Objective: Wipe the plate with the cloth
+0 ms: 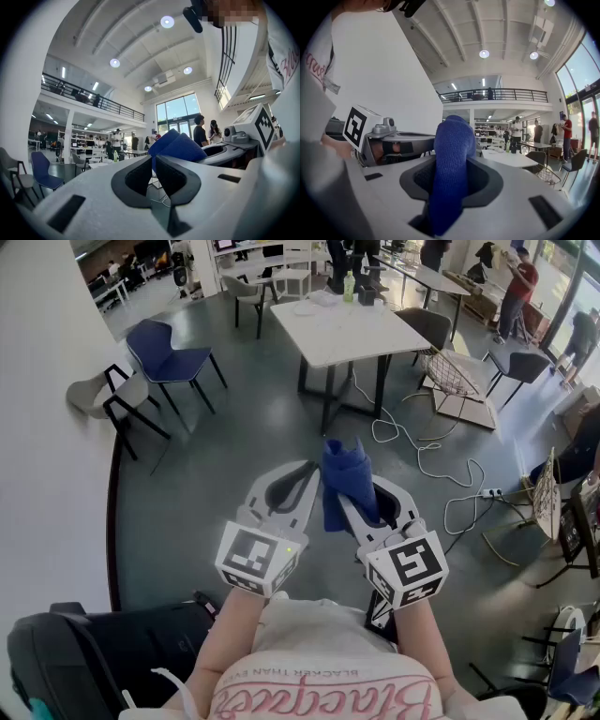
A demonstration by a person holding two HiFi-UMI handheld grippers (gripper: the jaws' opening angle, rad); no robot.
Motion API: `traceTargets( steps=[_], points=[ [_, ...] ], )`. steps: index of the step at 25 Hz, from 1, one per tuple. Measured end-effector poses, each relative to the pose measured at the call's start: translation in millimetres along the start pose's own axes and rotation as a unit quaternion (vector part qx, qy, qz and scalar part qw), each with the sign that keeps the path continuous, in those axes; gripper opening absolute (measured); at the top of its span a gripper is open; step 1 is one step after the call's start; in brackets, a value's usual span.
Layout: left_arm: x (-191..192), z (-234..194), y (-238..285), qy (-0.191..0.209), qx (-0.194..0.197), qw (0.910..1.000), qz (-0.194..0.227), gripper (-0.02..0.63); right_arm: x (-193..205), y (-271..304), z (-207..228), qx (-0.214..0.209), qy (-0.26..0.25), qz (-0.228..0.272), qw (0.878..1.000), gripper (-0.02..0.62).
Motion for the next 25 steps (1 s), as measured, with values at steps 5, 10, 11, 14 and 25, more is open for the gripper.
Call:
traceTargets(
  steps=[5, 10, 11, 14, 25],
  points=[
    [0, 11, 5, 0.000, -0.008, 1.0000, 0.001, 0.006, 1, -11, 9, -0.003, 0.005, 0.004, 1.000, 0.123],
    [3, 34, 3, 0.004, -0.021, 0.9998, 0.002, 0.006, 10, -32, 13, -0.020, 0.004, -0.001, 1.000, 0.123],
    [4, 38, 2, 0.005, -0.023, 0.9997, 0.002, 0.006, 11, -34, 12, -0.025, 0.002, -0.001, 1.000, 0.123],
    [7, 47, 1, 0.008, -0.025, 0.9996, -0.003, 0.006, 13, -37, 13, -0.031, 0.002, 0.003, 0.999, 0.123],
    [15, 45, 39, -0.001, -0.022, 0.9997, -0.011, 0.006, 17, -35, 49, -0.024, 0.025, 0.010, 0.999, 0.123]
  ],
)
Point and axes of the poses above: the fingertips, and each gripper's own axes: y forward along the fingers, z to its right, x out of its underside, the point moved 7 cm from there along -y, backward along the fingers, and after that the axes turned 7 degrees about z, right-handed, at the moved point
